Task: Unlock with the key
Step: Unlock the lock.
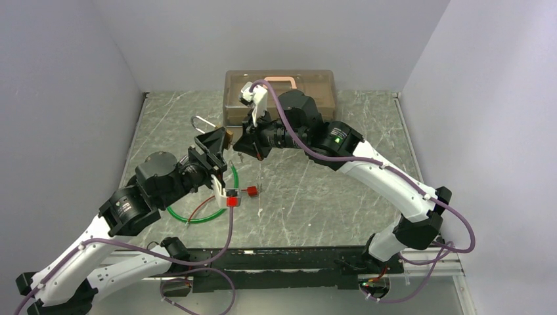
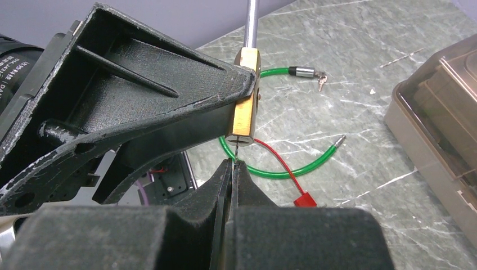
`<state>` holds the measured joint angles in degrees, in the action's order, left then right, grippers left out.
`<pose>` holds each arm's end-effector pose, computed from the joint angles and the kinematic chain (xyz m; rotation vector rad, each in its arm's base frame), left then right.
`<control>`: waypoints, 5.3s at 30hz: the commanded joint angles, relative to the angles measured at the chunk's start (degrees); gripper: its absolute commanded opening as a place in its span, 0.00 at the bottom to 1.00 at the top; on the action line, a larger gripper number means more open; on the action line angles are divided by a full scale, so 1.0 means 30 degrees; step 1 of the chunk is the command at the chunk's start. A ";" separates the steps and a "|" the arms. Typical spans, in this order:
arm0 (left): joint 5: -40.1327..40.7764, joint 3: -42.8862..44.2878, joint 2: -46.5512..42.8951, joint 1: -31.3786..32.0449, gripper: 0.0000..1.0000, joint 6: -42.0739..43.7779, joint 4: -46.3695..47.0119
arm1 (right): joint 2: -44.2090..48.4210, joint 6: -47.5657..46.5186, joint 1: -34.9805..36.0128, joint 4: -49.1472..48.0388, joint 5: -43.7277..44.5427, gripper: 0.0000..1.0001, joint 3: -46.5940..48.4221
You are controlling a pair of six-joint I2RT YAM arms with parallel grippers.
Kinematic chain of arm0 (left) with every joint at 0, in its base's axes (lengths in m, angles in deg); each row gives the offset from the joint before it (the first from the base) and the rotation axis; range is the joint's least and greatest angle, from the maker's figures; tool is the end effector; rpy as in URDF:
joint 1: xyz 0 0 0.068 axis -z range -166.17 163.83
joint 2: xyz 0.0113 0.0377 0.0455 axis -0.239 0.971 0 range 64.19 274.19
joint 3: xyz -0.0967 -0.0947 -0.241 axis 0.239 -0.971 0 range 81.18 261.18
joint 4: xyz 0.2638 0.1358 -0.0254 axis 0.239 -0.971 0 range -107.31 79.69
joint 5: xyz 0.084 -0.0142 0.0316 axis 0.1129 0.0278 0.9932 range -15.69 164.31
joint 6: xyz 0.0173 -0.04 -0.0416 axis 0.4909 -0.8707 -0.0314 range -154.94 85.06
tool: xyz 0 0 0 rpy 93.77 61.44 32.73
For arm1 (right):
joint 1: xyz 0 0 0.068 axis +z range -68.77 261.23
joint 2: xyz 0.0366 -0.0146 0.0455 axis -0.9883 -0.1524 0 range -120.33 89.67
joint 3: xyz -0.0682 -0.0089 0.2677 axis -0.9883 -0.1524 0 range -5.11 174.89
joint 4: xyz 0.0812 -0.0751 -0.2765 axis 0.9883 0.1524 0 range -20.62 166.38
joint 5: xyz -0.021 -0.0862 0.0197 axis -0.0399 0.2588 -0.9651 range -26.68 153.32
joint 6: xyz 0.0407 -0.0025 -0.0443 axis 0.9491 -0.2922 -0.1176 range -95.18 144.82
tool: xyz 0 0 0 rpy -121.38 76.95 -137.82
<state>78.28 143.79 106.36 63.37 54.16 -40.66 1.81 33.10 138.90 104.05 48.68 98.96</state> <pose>0.1210 -0.1372 0.4281 1.6436 0.6757 0.5632 0.1917 0.3242 0.4807 -1.0076 1.7465 1.0037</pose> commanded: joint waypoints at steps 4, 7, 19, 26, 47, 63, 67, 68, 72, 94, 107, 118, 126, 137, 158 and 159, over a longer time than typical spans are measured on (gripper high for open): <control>-0.2824 0.0553 -0.0099 0.0723 0.00 -0.0228 0.1118 | -0.0304 0.0108 0.0702 -0.3059 -0.2658 0.00 0.0988; -0.2666 0.0319 -0.0057 0.0965 0.00 0.0035 0.1560 | -0.0693 0.0317 0.0703 -0.3081 -0.2985 0.00 0.1482; -0.2479 -0.0048 0.0159 0.1866 0.00 -0.0254 0.3046 | -0.1057 0.0426 0.0706 -0.3878 -0.2678 0.00 0.1342; -0.3244 0.0039 0.0104 0.2317 0.00 0.0587 0.1227 | -0.0814 -0.0277 0.0612 -0.3140 -0.2812 0.00 0.1888; -0.0838 -0.0581 0.0301 0.2108 0.00 -0.1196 0.5040 | 0.1427 -0.0829 0.0603 -0.3059 0.0803 0.65 0.0339; -0.1078 -0.0324 0.0153 0.1712 0.00 -0.0949 0.4830 | 0.1500 -0.1987 0.0665 -0.2226 0.6167 0.53 0.0525; -0.1113 -0.0453 0.0162 0.1688 0.00 -0.0997 0.5099 | 0.1320 -0.2224 0.0757 -0.2157 0.7086 0.54 0.0601; -0.1142 -0.0388 0.0186 0.1685 0.00 -0.1067 0.5083 | 0.1330 -0.2230 0.0754 -0.2330 0.6692 0.54 0.0494; -0.1088 -0.0186 0.0322 0.1682 0.00 -0.1087 0.5257 | 0.1316 -0.2014 0.0758 -0.2868 0.4752 0.53 0.0107; -0.4980 0.4485 0.0768 0.1446 0.81 -0.7154 0.1471 | 0.4604 -0.0943 -0.0593 -0.6727 -0.0219 0.00 -0.4249; -1.0836 0.8655 0.1944 0.0605 0.99 -0.9139 -0.5412 | 0.6741 -0.5092 -0.0589 -0.4732 -0.3650 0.00 -0.5057; -0.9966 0.7950 0.1741 0.0248 0.99 -0.9919 -0.5539 | 0.7401 -0.8494 -0.0234 -0.4564 -0.5109 0.00 -0.5312; -0.8157 0.7342 0.2438 0.0216 0.94 -1.1959 -0.6521 | 0.6395 -0.9601 0.0486 -0.3584 -0.4472 0.00 -0.4073; -0.9509 0.9970 0.4723 -0.0095 0.47 -1.3899 -1.0775 | 0.5894 -1.0961 0.1784 -0.2125 -0.3163 0.00 -0.3122; -0.9242 0.8981 0.4287 -0.0887 0.00 -1.5956 -0.9385 | 0.5375 -1.2099 0.4039 -0.1364 0.1246 0.25 -0.2291; -0.9472 0.8870 0.4217 -0.1050 0.00 -1.6153 -0.9332 | 0.5502 -1.1964 0.4031 -0.1503 0.1304 0.32 -0.2311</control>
<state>51.90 171.13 120.59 61.53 6.69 -72.70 15.85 -5.24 150.75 106.50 50.58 90.59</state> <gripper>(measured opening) 0.079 0.212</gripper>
